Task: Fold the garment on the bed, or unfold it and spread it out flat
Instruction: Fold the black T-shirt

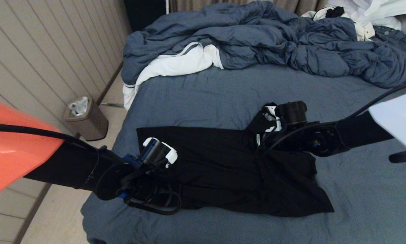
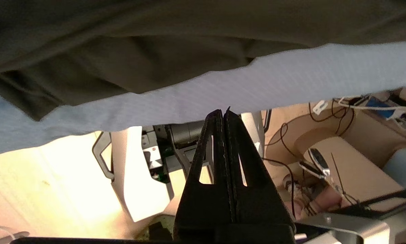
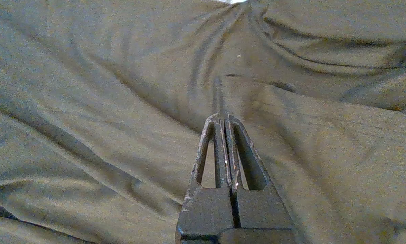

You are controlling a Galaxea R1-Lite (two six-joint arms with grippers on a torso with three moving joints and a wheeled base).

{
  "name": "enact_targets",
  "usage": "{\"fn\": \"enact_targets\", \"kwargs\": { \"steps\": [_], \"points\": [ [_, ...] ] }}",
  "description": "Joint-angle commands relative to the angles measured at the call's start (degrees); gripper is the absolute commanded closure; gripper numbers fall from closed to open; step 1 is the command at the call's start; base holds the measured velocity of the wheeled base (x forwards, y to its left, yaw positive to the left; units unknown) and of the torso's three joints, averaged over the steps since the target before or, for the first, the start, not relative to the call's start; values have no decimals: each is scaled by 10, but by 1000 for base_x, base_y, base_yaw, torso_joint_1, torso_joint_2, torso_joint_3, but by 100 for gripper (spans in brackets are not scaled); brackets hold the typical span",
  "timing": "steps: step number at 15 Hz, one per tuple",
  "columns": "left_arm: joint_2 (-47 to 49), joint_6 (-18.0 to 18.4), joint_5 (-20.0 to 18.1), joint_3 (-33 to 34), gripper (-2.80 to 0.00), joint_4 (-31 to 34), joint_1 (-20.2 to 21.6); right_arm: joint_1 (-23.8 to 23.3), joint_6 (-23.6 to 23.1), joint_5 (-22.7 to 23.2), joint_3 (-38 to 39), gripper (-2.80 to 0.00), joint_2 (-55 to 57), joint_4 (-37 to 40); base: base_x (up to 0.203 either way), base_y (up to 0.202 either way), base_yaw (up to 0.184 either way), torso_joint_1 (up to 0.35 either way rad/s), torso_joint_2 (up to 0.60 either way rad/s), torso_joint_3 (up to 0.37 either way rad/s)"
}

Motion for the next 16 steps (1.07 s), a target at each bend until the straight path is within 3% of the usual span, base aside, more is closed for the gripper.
{"fn": "enact_targets", "kwargs": {
  "steps": [1, 6, 10, 16],
  "points": [
    [10, -1, -1, 6, 0, -6, 9, -1, 0, 0, 0, 0, 0, -1, 0, 0, 0, 0, 0, 0],
    [61, 21, 1, -1, 0, -50, 20, 0, 0, 0, 2, 0, 0, -1, 0, 0, 0, 0, 0, 0],
    [97, 43, 1, -11, 0, -86, 75, 1, 0, 1, 3, 0, 0, -1, 0, 0, 0, 0, 0, 0],
    [97, 45, 0, -56, 0, -106, 176, 3, 1, 1, 6, 0, 2, -2, 0, 0, 0, 0, 0, 0]
  ]
}}
